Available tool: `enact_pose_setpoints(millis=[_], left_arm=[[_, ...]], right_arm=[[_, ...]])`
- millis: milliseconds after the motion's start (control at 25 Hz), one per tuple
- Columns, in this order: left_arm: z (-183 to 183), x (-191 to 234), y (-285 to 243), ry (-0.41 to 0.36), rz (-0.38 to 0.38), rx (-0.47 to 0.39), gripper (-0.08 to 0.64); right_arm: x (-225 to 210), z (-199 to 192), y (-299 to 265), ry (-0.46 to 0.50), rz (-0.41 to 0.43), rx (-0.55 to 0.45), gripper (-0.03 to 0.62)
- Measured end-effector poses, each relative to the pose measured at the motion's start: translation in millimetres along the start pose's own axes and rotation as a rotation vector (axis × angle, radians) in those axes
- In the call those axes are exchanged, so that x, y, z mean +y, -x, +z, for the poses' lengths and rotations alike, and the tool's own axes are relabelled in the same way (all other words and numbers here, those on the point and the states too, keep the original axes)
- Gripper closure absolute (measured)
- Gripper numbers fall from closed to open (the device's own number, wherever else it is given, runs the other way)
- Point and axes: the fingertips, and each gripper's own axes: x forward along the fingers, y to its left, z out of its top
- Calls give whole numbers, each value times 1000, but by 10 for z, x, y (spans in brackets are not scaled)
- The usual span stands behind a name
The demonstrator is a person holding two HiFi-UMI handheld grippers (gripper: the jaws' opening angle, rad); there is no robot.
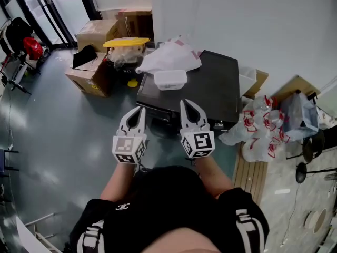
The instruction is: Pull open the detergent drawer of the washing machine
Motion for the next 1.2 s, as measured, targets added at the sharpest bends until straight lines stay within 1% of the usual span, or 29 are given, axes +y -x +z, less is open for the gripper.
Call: enact_pose_setpoints(millis=[160, 280, 520, 720, 800, 880, 920, 960, 1000, 1080, 1200], left_arm=[[59, 96, -61, 1, -11, -34, 568], [96, 207, -98, -10, -3, -45, 568], [34, 401, -128, -1, 38, -21, 568], [-12, 496, -129, 5, 73, -17, 568], [4, 521, -116, 10, 82, -34, 568], [44, 530, -104, 3, 71, -65, 566], [60, 523, -109, 2, 54, -79, 487], [69, 513, -119, 8, 32, -88, 318], [73, 507, -128, 20, 12, -93, 228], [83, 511, -125, 32, -7, -97, 215], [77, 525, -82, -5, 3, -87, 212]], right_arm=[[-5, -21, -129, -13, 4, 9, 591], [24, -5, -237, -7, 9, 5, 591], [79, -52, -376, 13, 11, 12, 591], [103, -100, -407, 15, 18, 27, 591], [114, -112, -403, 19, 20, 33, 591], [131, -117, -403, 23, 20, 35, 591], [138, -120, -403, 25, 19, 35, 591], [141, -125, -402, 26, 18, 36, 591], [142, -129, -400, 26, 16, 37, 591], [145, -130, -392, 21, 14, 39, 591], [163, -128, -367, 3, 18, 39, 591]])
